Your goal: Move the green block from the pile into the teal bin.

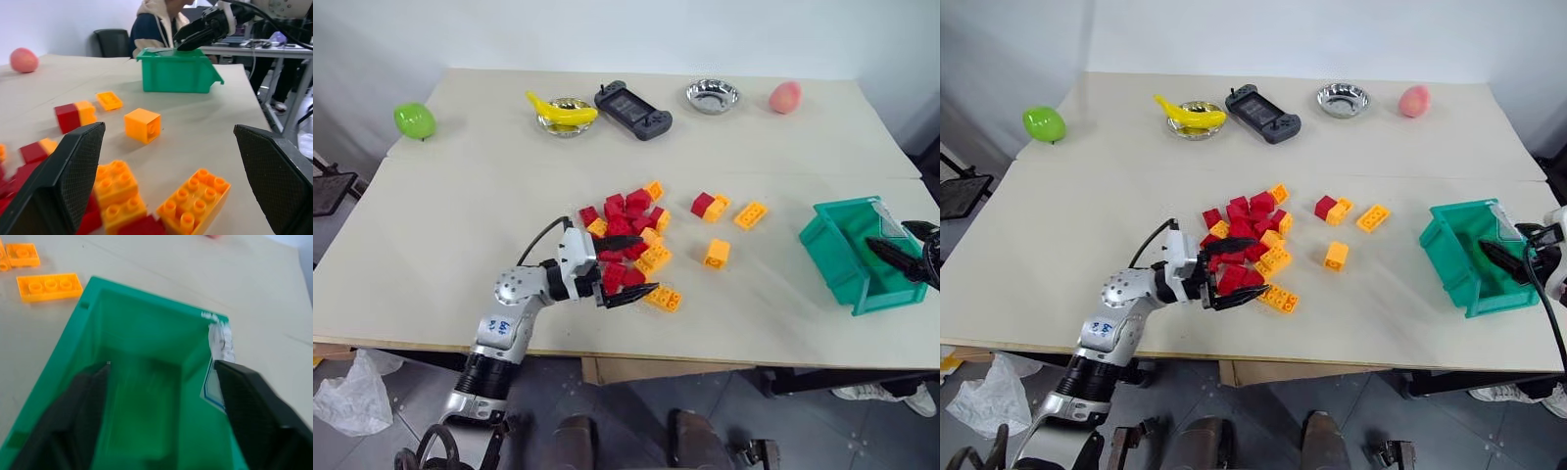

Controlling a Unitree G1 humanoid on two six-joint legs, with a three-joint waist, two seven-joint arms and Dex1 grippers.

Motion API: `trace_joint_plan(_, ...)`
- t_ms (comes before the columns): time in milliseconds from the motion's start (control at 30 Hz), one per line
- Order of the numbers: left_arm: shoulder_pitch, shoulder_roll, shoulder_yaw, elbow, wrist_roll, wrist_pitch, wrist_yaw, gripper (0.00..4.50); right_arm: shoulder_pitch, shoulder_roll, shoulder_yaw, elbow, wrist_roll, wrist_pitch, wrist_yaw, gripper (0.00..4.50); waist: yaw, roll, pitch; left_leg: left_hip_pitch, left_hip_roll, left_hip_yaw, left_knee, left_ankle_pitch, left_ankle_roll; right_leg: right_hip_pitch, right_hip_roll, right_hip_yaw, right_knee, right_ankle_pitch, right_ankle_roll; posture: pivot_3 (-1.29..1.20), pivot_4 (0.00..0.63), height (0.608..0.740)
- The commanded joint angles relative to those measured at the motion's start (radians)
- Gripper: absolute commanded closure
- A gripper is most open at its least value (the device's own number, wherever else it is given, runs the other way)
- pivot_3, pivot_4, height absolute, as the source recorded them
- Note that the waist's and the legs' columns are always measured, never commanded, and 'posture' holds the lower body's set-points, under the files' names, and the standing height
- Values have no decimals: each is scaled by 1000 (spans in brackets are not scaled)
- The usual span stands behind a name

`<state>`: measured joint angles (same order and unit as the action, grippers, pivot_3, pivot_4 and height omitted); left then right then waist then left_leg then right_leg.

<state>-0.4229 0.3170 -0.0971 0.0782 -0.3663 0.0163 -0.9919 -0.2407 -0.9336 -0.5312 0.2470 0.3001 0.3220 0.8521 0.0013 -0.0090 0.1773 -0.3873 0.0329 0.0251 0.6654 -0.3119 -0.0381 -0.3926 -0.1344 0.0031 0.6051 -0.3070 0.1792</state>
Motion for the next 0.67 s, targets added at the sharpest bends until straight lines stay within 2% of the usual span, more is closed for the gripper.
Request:
trace_joint_plan(33, 10, 13, 18, -51, 4, -12, 22, 0, -54, -11, -30, -21, 50, -97, 31, 58, -1, 0, 0, 0, 0, 0, 0, 0, 0, 0, 0, 0, 0, 0, 0, 0, 150, 740)
trace_joint_plan(233, 62, 66, 89, -56, 28, -39, 83, 0, -71, 69, 47, -130, 173, -156, 181, 58, -6, 0, 0, 0, 1, 0, -1, 0, 0, 0, 1, 0, 0, 0, 0, 0, 150, 740)
trace_joint_plan(333, 115, 107, 131, -75, 29, -44, 105, 0, -4, 109, 136, -263, 237, -104, 275, 58, -4, 0, 0, 1, 1, 0, 0, 0, 0, 0, 1, 0, 1, 0, 0, 0, 150, 740)
trace_joint_plan(433, 166, 140, 174, -67, 27, -49, 126, 0, 58, 185, 198, -367, 269, -83, 251, 58, -1, 0, 0, 0, 1, 0, 0, 0, 0, 0, 0, 0, 1, 0, 0, 0, 150, 740)
trace_joint_plan(500, 211, 169, 211, -57, 39, -73, 140, 0, 132, 240, 265, -422, 228, -133, 244, 58, 2, 0, 0, 0, 1, -1, 0, 0, 0, 0, 0, 0, 1, 0, 0, 0, 150, 740)
trace_joint_plan(667, 283, 189, 274, -119, 50, -64, 223, 0, 221, 326, 281, -411, 188, -210, 191, 58, 3, 0, 0, 0, 0, -1, 0, -1, 1, 0, -1, -1, 1, 0, 0, 0, 150, 740)
